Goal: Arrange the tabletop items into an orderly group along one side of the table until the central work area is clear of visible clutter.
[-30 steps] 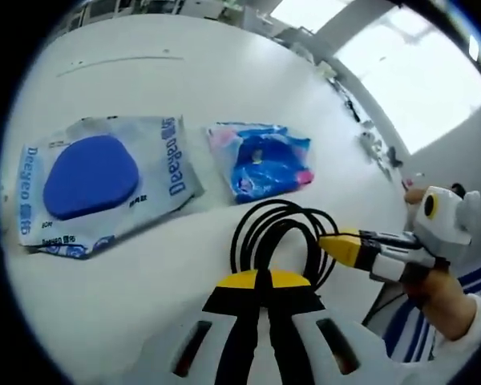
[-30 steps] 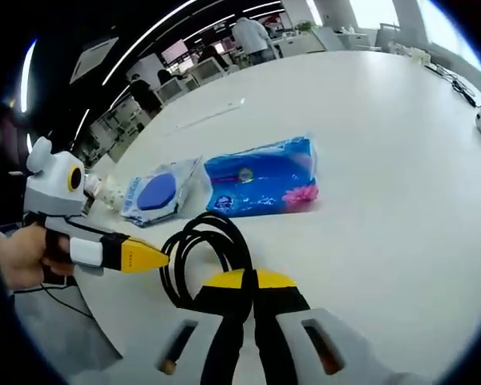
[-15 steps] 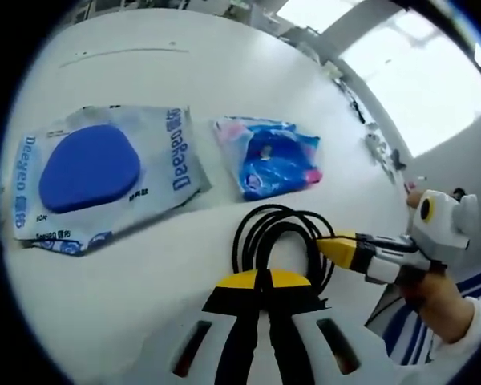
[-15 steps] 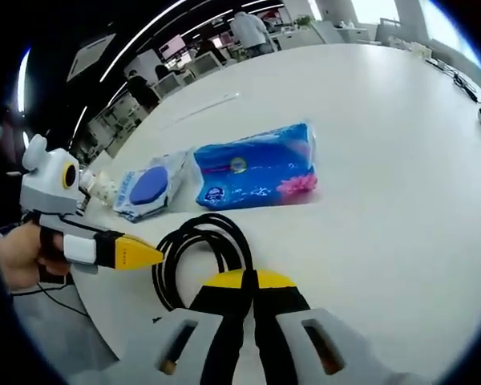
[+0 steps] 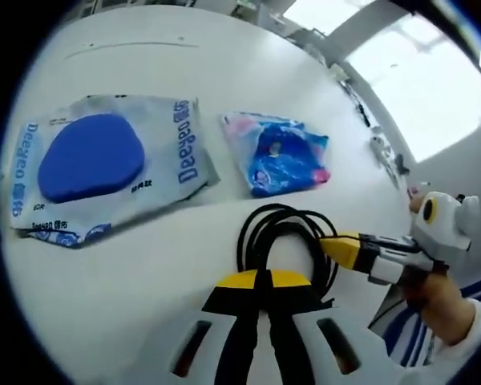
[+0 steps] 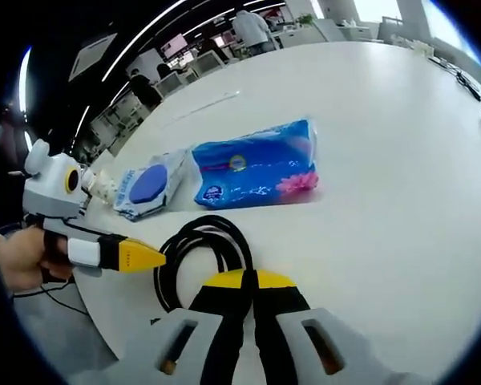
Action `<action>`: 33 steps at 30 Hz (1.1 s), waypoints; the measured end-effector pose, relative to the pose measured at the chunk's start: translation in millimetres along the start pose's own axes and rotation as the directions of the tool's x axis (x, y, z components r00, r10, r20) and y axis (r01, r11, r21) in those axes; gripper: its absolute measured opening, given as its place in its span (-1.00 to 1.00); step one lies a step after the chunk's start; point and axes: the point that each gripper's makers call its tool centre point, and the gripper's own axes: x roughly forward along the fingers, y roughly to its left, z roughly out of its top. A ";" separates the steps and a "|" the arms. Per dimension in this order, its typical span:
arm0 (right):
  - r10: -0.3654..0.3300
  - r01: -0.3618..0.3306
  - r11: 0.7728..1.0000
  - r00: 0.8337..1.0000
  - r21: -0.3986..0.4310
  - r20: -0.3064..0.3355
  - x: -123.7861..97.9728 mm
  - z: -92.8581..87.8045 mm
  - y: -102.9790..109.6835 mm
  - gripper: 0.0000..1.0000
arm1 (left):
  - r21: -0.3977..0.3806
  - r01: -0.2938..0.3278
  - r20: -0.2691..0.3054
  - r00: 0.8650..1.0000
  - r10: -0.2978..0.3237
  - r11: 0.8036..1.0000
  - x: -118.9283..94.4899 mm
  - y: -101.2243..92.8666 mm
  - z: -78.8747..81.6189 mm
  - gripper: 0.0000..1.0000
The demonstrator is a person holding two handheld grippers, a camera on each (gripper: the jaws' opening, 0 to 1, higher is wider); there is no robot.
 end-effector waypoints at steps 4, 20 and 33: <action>0.003 -0.003 1.000 1.000 -0.003 -0.002 0.4 -0.1 -0.5 -1.00 | -0.008 0.000 0.003 1.000 0.000 1.000 2.5 1.5 0.7 -1.00; 0.006 -0.006 1.000 1.000 0.014 -0.003 0.3 -0.9 -0.2 -1.00 | -0.036 0.000 0.022 1.000 0.001 0.999 3.8 2.4 0.5 -1.00; 0.065 -0.063 0.997 0.997 -0.048 0.039 -14.3 16.7 14.0 -0.82 | -0.015 -0.006 0.060 0.998 0.007 1.000 -3.5 -2.0 6.0 -0.59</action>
